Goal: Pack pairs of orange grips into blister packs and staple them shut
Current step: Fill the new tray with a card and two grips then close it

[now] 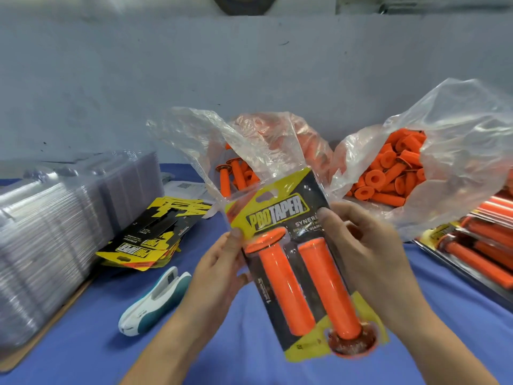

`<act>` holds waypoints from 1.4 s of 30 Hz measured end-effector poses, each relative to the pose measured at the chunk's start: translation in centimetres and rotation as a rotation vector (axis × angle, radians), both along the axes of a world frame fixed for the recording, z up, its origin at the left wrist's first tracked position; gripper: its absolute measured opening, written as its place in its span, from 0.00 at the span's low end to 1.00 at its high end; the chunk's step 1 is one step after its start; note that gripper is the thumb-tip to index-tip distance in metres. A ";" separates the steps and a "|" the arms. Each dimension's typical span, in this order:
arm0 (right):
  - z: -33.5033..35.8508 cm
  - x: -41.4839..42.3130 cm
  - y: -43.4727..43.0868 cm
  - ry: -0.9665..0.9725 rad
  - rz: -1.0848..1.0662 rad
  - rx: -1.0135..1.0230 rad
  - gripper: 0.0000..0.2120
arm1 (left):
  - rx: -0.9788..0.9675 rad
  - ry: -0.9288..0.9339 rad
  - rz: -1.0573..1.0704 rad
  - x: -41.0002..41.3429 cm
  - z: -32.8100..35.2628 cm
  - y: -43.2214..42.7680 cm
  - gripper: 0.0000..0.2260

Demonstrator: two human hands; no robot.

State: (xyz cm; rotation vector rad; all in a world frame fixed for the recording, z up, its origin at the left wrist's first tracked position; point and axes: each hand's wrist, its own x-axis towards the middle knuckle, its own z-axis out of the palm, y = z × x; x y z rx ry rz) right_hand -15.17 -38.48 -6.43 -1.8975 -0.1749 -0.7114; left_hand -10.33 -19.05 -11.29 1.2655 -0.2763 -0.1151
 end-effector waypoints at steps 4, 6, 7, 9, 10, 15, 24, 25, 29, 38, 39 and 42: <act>-2.1 2.3 -0.5 0.376 0.240 0.457 0.19 | -0.025 0.092 0.007 0.8 0.5 0.0 0.19; -3.2 2.8 -0.5 0.454 0.278 0.581 0.23 | -0.028 0.140 0.025 1.2 0.2 -0.1 0.18; -3.6 3.1 -0.6 0.462 0.292 0.618 0.23 | -0.047 0.172 0.010 1.4 0.1 0.0 0.18; -4.1 3.3 -0.7 0.462 0.333 0.669 0.23 | -0.113 0.246 -0.071 1.6 0.1 0.2 0.19; -4.3 3.3 -0.8 0.459 0.357 0.687 0.23 | -0.146 0.280 -0.123 1.5 0.2 0.3 0.18; -5.3 3.5 -1.0 0.455 0.367 0.680 0.21 | -0.136 0.313 -0.153 1.6 0.0 0.6 0.17; -6.3 3.9 -0.9 0.470 0.234 0.578 0.19 | 0.085 0.188 0.050 1.5 0.2 -0.4 0.11; -6.4 3.9 -0.9 0.462 0.226 0.578 0.19 | 0.060 0.191 0.054 1.6 0.2 -0.4 0.10; -6.4 4.1 -1.2 0.424 0.169 0.614 0.18 | -0.006 0.211 0.004 1.3 -0.5 -0.3 0.14; -7.3 4.8 -2.0 0.490 0.080 0.815 0.15 | 0.303 0.292 -0.311 -0.6 -3.2 0.5 0.10; -7.3 4.9 -2.3 0.503 0.064 0.843 0.16 | 0.316 0.300 -0.338 -0.7 -3.3 0.5 0.10; -7.7 5.0 -3.0 0.534 0.027 0.868 0.17 | 0.313 0.292 -0.348 -0.9 -3.4 0.3 0.10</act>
